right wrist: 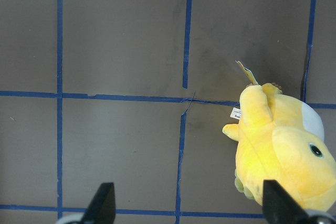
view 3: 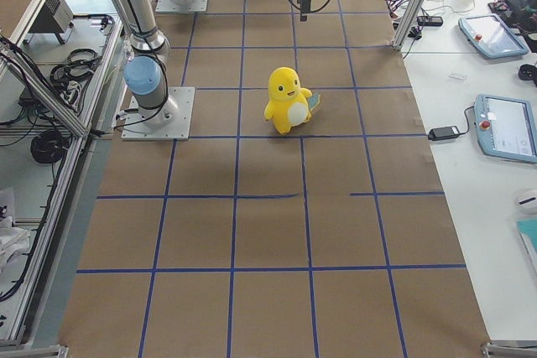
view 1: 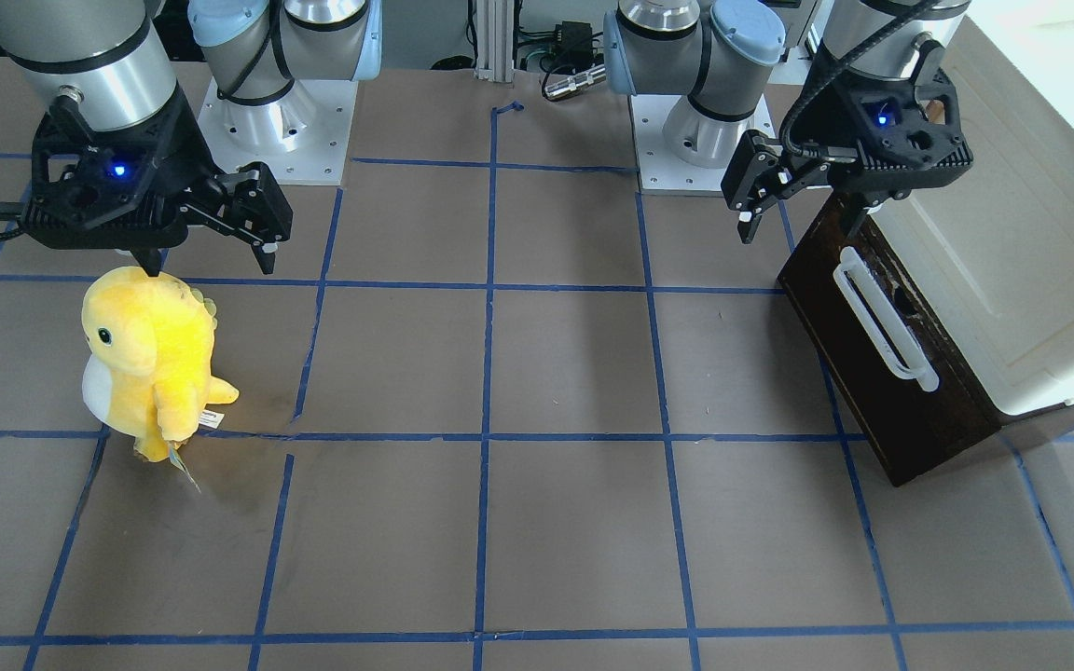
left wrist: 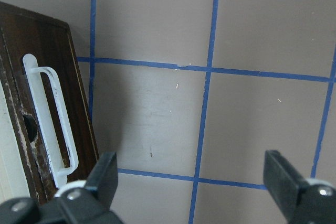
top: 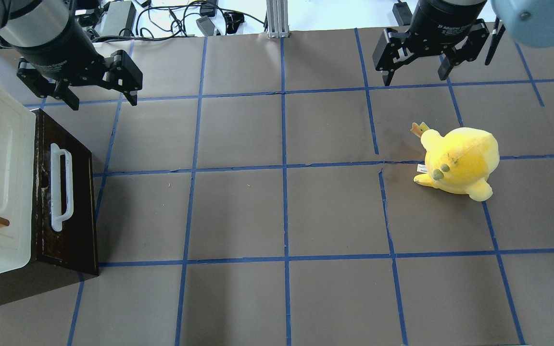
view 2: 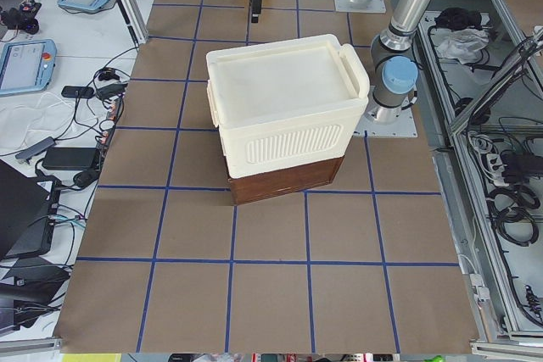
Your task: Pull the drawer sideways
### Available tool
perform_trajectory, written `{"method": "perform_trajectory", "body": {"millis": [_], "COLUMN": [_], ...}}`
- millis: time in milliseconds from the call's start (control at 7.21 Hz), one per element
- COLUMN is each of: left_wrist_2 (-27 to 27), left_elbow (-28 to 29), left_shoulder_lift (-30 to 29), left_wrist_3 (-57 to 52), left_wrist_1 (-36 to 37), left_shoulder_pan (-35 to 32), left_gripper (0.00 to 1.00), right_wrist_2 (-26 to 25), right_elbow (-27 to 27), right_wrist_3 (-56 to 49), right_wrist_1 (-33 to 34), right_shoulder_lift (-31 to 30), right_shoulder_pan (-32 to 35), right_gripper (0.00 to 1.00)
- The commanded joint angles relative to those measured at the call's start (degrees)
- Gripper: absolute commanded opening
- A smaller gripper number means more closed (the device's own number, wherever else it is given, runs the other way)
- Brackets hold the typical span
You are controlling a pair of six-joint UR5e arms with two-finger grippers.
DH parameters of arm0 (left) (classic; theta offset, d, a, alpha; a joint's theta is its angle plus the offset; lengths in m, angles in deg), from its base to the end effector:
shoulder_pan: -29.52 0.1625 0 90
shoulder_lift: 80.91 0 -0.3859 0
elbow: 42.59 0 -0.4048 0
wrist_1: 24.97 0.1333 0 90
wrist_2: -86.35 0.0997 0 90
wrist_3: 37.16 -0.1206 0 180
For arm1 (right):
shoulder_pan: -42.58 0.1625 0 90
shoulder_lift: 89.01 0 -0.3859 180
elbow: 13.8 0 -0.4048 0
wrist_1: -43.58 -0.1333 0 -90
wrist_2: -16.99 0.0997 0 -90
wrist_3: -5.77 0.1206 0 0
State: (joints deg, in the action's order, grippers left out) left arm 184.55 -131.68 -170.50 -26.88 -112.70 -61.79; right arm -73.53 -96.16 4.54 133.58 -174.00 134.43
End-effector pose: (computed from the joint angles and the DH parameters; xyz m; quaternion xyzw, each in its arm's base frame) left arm -0.1277 -0.5061 0.4448 -0.0802 0.9937 -0.0383 0.0679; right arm 0.1497 -0.5387 0.4496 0.0268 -0.9994 0.0230 0.0044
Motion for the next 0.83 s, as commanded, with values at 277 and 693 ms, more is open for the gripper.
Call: {"method": "perform_trajectory", "body": {"millis": [277,693], "left_wrist_2": [20.8,33.3], "left_elbow": [-5.4,-7.0], "left_shoulder_lift": [-9.7,-16.9], "left_wrist_3": [16.0,24.3], "left_wrist_1": [0.4,-0.3], "left_shoulder_pan": [-5.2,-7.3], "left_gripper": [1.00,1.00], "right_wrist_2": [0.0,0.0], "right_elbow": [0.0,0.0], "right_wrist_3": [0.0,0.0], "right_wrist_1": [0.0,0.0], "right_shoulder_lift": [0.0,0.0], "right_shoulder_pan": [0.0,0.0], "right_gripper": [1.00,1.00]}}
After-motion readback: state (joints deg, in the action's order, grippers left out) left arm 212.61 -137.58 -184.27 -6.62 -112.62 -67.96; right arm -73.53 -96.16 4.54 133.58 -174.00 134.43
